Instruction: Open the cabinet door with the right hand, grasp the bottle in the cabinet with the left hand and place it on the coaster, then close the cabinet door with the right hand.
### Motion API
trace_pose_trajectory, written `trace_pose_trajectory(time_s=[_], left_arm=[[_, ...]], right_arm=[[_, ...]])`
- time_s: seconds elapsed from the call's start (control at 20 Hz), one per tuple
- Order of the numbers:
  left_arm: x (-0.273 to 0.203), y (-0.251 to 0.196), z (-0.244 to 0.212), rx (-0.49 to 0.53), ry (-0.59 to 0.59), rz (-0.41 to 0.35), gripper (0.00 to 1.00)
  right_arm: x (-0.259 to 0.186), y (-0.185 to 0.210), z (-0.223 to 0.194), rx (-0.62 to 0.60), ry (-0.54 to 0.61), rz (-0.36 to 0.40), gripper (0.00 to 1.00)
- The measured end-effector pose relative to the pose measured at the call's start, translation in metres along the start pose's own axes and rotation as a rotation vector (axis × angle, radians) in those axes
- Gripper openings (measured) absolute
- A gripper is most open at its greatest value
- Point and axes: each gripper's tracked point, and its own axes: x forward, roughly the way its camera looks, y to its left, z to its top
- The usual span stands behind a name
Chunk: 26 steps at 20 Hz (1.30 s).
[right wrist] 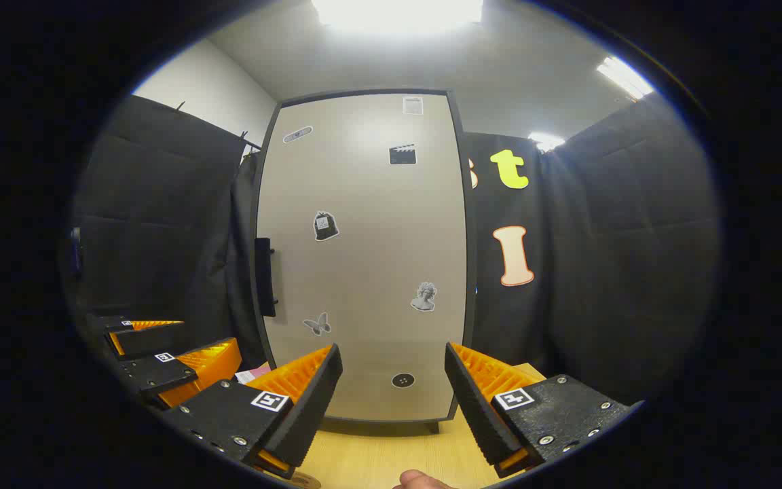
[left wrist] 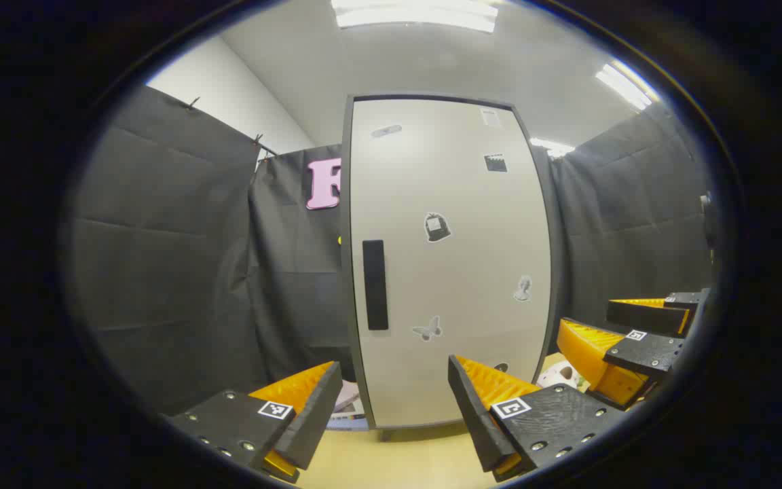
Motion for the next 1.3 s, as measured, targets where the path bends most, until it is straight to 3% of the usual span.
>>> trace_pose_trajectory(time_s=[1.3], left_arm=[[0.0012, 0.0005, 0.0069, -0.032, 0.003, -0.014, 0.91]], right_arm=[[0.0016, 0.0054, 0.0005, 0.005, 0.014, 0.015, 0.94]])
